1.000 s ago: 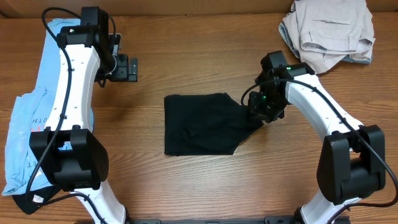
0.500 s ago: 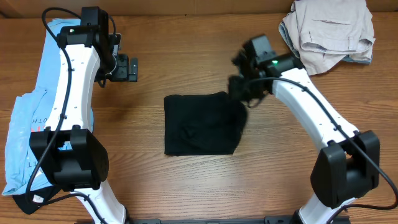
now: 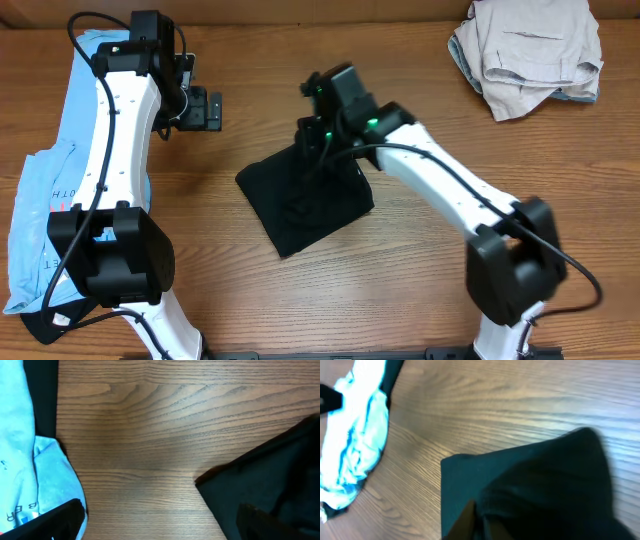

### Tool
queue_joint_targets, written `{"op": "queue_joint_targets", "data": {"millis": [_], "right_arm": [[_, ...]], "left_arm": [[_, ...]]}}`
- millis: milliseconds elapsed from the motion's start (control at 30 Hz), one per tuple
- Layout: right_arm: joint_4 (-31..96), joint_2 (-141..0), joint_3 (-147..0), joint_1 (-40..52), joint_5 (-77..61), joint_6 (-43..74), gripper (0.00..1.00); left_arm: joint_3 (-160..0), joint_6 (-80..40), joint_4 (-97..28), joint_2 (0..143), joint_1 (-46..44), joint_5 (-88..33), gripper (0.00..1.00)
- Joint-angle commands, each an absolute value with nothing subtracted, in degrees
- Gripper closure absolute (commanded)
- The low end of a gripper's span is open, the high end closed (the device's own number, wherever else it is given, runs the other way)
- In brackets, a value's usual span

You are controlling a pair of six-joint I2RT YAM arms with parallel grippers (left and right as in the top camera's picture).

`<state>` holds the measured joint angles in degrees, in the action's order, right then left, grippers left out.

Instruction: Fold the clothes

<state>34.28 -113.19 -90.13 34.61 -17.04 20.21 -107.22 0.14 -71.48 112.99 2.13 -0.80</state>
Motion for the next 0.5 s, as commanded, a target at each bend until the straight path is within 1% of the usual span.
{"op": "queue_joint_targets", "data": {"millis": [0, 67, 100, 133, 167, 333, 467], "right_arm": [[33.3, -114.2, -91.2, 37.3, -17.8, 21.3, 0.77], [35.0, -113.8, -92.3, 37.9, -17.7, 21.3, 0.47], [36.9, -113.5, -93.5, 37.9, -17.7, 21.3, 0.39], [39.0, -113.3, -94.9, 37.8, -17.7, 21.3, 0.34], [41.1, -113.0, -96.4, 37.6, -17.7, 21.2, 0.32], [55.6, -111.7, -106.0, 35.6, -16.4, 19.7, 0.31], [64.7, -111.8, -107.4, 34.5, -10.2, 25.8, 0.31]], "left_arm": [[-107.0, 0.9, -71.3, 113.2, 1.9, -1.5, 0.0], [-107.0, 0.9, -71.3, 113.2, 1.9, -1.5, 0.0], [-107.0, 0.9, -71.2, 113.2, 1.9, -1.5, 0.0], [-107.0, 0.9, -71.1, 113.2, 1.9, -1.5, 0.0], [-107.0, 0.9, -71.0, 113.2, 1.9, -1.5, 0.0], [-107.0, 0.9, -70.6, 113.2, 1.9, -1.5, 0.0], [-107.0, 0.9, -70.5, 113.2, 1.9, -1.5, 0.0]]}}
